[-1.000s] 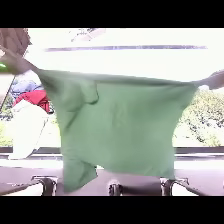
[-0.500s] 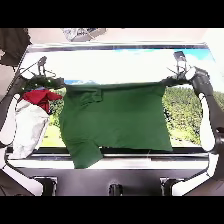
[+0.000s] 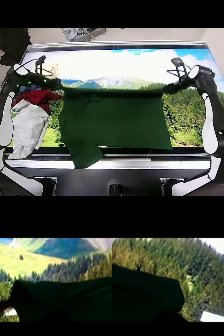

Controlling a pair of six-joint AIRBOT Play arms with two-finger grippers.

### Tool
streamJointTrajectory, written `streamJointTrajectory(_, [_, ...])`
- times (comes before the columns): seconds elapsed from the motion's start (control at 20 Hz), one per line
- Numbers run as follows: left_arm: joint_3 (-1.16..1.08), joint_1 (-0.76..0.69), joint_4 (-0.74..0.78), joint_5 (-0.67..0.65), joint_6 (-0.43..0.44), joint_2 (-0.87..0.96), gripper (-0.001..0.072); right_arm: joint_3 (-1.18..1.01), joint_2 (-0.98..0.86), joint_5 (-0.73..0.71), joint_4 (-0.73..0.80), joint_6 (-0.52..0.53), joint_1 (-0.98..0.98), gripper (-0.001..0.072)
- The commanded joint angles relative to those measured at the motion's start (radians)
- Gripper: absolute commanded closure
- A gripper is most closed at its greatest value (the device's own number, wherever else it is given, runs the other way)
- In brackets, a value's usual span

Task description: Fold the shirts.

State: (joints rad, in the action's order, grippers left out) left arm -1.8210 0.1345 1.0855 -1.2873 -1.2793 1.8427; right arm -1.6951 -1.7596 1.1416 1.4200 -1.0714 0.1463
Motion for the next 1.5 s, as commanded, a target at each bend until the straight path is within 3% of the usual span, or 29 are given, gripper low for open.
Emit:
streamJointTrajectory(0.0, [0.024,-0.010,0.098,-0.269,-0.050,-0.017,0.0681,0.010,-0.003,0.326,0.047,0.065,0.000,0.0663])
streamJointTrajectory(0.25, [0.177,-0.024,0.131,-0.328,-0.108,-0.016,0.0681,0.018,-0.060,0.430,0.029,0.065,0.000,0.0663])
streamJointTrajectory(0.5, [0.224,-0.038,0.130,-0.336,-0.100,-0.004,0.0673,0.024,-0.096,0.480,0.002,0.070,0.000,0.0660])
streamJointTrajectory(0.55, [0.222,-0.039,0.130,-0.336,-0.100,-0.005,0.0607,0.023,-0.094,0.481,0.002,0.070,0.001,0.0597])
streamJointTrajectory(0.6, [0.210,-0.034,0.130,-0.345,-0.101,-0.006,0.0376,0.016,-0.088,0.498,0.002,0.071,0.001,0.0359])
streamJointTrajectory(0.65, [0.194,-0.028,0.130,-0.367,-0.101,-0.010,0.0250,0.004,-0.072,0.541,0.002,0.102,0.001,0.0248])
streamJointTrajectory(0.85, [0.224,0.033,0.123,-0.419,-0.113,-0.107,0.0250,0.003,0.048,0.634,-0.034,0.094,0.086,0.0234])
streamJointTrajectory(1.05, [0.702,0.060,0.060,-0.216,-0.074,-0.369,0.0252,0.154,0.179,0.645,-0.043,0.080,0.190,0.0234])
streamJointTrajectory(1.2, [1.093,0.055,-0.037,-0.053,0.002,-0.571,0.0254,0.273,0.255,0.611,-0.044,0.089,0.197,0.0234])
streamJointTrajectory(1.45, [1.321,0.055,-0.122,0.035,0.053,-0.682,0.0266,0.295,0.288,0.615,-0.043,0.093,0.197,0.0236])
